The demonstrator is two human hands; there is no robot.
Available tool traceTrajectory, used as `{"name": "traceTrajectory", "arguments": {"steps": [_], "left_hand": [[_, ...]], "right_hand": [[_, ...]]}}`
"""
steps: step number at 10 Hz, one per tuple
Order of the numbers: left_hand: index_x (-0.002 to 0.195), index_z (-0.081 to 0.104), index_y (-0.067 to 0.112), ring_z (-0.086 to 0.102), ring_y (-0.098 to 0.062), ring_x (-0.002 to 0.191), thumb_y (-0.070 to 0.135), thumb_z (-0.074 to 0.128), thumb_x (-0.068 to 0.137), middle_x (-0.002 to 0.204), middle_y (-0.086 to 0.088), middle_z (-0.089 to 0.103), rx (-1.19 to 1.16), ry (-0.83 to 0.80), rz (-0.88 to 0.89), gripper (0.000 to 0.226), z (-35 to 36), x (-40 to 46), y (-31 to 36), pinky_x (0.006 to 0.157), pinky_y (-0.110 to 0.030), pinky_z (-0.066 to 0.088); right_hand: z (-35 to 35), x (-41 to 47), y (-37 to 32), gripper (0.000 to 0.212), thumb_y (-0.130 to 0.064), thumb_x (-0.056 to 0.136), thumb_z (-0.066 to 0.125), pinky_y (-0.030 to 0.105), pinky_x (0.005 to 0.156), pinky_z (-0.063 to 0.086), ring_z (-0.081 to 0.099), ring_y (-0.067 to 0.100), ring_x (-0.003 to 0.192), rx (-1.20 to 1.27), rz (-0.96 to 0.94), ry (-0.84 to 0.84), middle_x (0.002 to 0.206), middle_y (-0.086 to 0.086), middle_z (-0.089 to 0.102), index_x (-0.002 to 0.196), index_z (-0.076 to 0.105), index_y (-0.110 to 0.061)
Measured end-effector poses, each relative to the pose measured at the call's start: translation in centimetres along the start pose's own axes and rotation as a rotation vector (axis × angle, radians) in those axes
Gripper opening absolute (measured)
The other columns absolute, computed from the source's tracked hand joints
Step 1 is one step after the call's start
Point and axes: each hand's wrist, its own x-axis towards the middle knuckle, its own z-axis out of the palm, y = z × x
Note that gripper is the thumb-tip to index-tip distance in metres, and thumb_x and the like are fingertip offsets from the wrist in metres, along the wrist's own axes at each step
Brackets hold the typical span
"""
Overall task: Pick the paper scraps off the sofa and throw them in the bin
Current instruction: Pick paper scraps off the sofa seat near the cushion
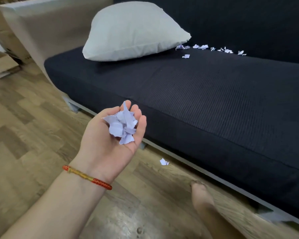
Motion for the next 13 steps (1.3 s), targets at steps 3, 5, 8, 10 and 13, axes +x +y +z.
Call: {"name": "traceTrajectory", "arguments": {"steps": [3, 5, 8, 10, 13], "left_hand": [[0.101, 0.078, 0.004, 0.079, -0.021, 0.077, 0.011, 0.056, 0.102, 0.081, -0.006, 0.077, -0.035, 0.062, 0.032, 0.023, -2.0, 0.1, 1.0, 0.061, -0.035, 0.063], [0.09, 0.08, 0.0, 0.08, -0.021, 0.076, 0.011, 0.058, 0.102, 0.082, -0.008, 0.078, -0.052, 0.06, 0.061, 0.027, -2.4, 0.0, 1.7, 0.061, -0.037, 0.063], [0.094, 0.082, 0.004, 0.078, -0.022, 0.077, 0.016, 0.062, 0.099, 0.091, -0.01, 0.079, -0.063, 0.072, 0.056, 0.023, -1.8, 0.6, 0.9, 0.062, -0.036, 0.063], [0.095, 0.082, 0.005, 0.078, -0.023, 0.078, 0.017, 0.063, 0.098, 0.092, -0.011, 0.078, -0.066, 0.067, 0.071, 0.023, -2.6, 0.5, 1.3, 0.062, -0.036, 0.063], [0.096, 0.082, 0.006, 0.079, -0.021, 0.077, 0.017, 0.064, 0.097, 0.091, -0.008, 0.078, -0.128, 0.094, 0.114, 0.021, -4.3, -0.3, 2.7, 0.062, -0.037, 0.063]], "right_hand": [[-0.7, 1.9, 0.7, 0.036, -0.004, 0.097, 0.067, 0.036, 0.1, 0.058, 0.066, 0.022, 0.112, -0.118, 0.01, 0.008, 0.123, 0.01, 0.064, 0.13, 0.062, -0.015], [0.6, 2.2, 2.3, 0.016, -0.007, 0.098, 0.066, 0.041, 0.089, 0.062, 0.067, 0.02, 0.089, 0.019, 0.093, 0.063, 0.095, 0.004, 0.064, 0.109, 0.067, -0.018], [2.6, 4.8, -5.9, 0.037, -0.006, 0.104, 0.052, 0.03, 0.083, 0.058, 0.071, 0.018, 0.093, 0.218, -0.183, 0.051, 0.122, 0.003, 0.075, 0.132, 0.071, -0.021], [5.2, 6.6, -10.6, 0.049, 0.0, 0.102, 0.051, 0.032, 0.108, 0.047, 0.061, 0.028, 0.133, 0.202, -0.205, 0.055, 0.145, 0.01, 0.065, 0.149, 0.059, -0.01], [8.3, 7.9, -12.1, 0.042, -0.005, 0.105, 0.05, 0.032, 0.106, 0.051, 0.061, 0.025, 0.13, 0.076, -0.188, 0.055, 0.145, 0.013, 0.059, 0.146, 0.056, -0.012]]}}
